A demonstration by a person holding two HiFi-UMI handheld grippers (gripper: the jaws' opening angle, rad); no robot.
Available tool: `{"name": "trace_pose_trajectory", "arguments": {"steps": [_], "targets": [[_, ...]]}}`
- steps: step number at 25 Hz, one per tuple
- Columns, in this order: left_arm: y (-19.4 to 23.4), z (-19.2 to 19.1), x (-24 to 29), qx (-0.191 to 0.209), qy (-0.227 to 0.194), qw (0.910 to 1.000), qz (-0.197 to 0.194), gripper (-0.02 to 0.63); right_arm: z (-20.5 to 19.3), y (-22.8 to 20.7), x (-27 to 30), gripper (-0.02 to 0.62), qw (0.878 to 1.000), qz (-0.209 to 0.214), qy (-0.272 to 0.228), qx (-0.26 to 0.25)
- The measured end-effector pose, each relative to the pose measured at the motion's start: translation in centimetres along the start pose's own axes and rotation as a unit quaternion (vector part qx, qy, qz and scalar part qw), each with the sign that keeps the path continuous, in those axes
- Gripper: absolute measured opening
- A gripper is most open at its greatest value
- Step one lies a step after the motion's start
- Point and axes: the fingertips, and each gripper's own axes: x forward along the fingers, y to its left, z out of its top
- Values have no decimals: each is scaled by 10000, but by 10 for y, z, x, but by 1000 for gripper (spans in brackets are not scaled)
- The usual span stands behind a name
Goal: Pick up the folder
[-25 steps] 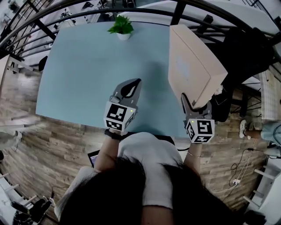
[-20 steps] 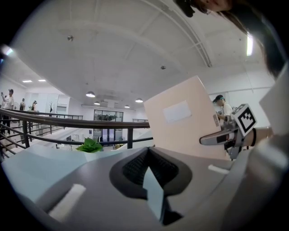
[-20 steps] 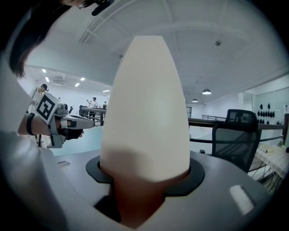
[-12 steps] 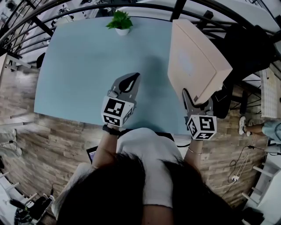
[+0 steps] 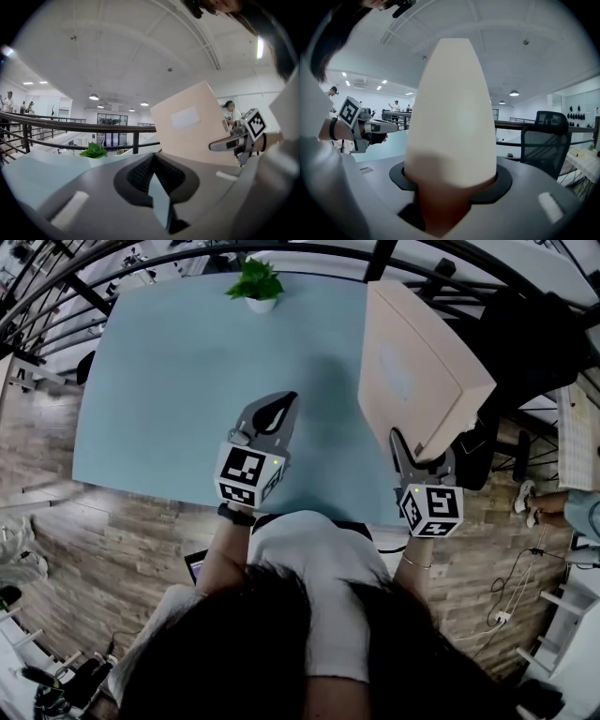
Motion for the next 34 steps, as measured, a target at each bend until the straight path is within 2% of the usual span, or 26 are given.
{"name": "trace_pose_trajectory", "arguments": {"steps": [34], "targets": [[-3,-3,-3,32,34,10000,15,58,-15,-5,-4,264,9998,-59,157,138]]}}
